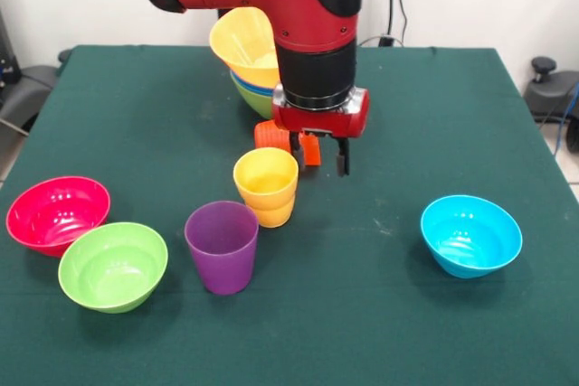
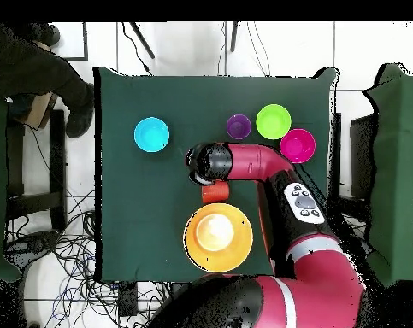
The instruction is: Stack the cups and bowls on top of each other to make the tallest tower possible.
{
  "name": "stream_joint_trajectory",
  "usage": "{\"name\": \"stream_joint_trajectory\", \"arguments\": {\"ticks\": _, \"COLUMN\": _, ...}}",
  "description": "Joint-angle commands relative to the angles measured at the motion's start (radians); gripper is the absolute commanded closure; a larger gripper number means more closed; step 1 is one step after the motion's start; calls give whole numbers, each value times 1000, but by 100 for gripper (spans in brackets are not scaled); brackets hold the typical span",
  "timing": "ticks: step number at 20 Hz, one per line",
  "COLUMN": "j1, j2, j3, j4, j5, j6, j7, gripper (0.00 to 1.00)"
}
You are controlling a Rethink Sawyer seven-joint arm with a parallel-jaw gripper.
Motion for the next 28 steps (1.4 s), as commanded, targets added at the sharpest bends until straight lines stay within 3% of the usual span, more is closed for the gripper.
{"name": "stream_joint_trajectory", "arguments": {"ticks": 1, "j1": -8, "j2": 33, "j3": 82, "j4": -49, "j5": -85, "j6": 42, "j7": -175, "gripper": 0}}
{"name": "stream_joint_trajectory", "arguments": {"ticks": 4, "j1": 6, "j2": -6, "j3": 72, "j4": -16, "j5": -82, "j6": 42, "j7": -146, "gripper": 0}}
{"name": "stream_joint_trajectory", "arguments": {"ticks": 9, "j1": 26, "j2": -94, "j3": 67, "j4": 17, "j5": -54, "j6": 123, "j7": -130, "gripper": 0}}
{"name": "stream_joint_trajectory", "arguments": {"ticks": 28, "j1": 0, "j2": -46, "j3": 95, "j4": -20, "j5": -63, "j6": 115, "j7": -165, "gripper": 0}}
